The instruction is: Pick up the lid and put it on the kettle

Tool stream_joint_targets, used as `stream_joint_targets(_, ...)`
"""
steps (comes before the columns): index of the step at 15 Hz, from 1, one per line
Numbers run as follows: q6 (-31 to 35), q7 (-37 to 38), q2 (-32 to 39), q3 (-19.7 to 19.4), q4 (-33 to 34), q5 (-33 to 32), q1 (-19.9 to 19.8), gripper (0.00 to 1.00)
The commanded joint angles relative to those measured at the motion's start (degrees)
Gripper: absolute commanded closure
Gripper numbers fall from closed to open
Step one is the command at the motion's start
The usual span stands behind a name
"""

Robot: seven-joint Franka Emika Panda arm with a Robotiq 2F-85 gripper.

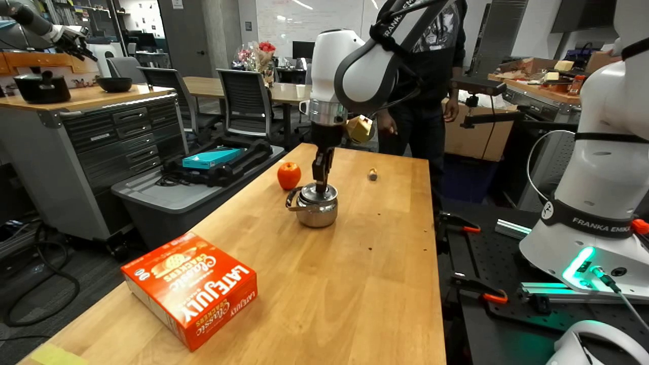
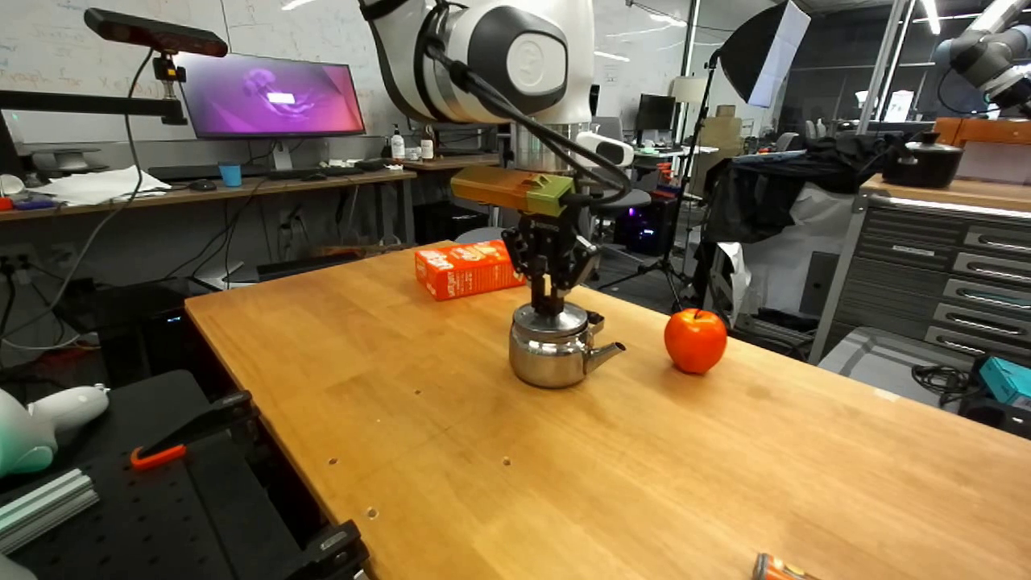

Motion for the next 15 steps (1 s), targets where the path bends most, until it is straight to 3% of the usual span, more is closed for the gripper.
stream_joint_targets(1, 0.28, -0.44, 1.09, 1.34, 1.38, 1.14, -0.27, 0.93)
stream_joint_targets(9, 3.92, -0.18, 1.73, 1.74, 1.52, 2.46, -0.99, 0.93)
stream_joint_targets(15, 2.77, -0.63, 2.12, 1.93, 2.25, 4.62, -1.52, 0.93)
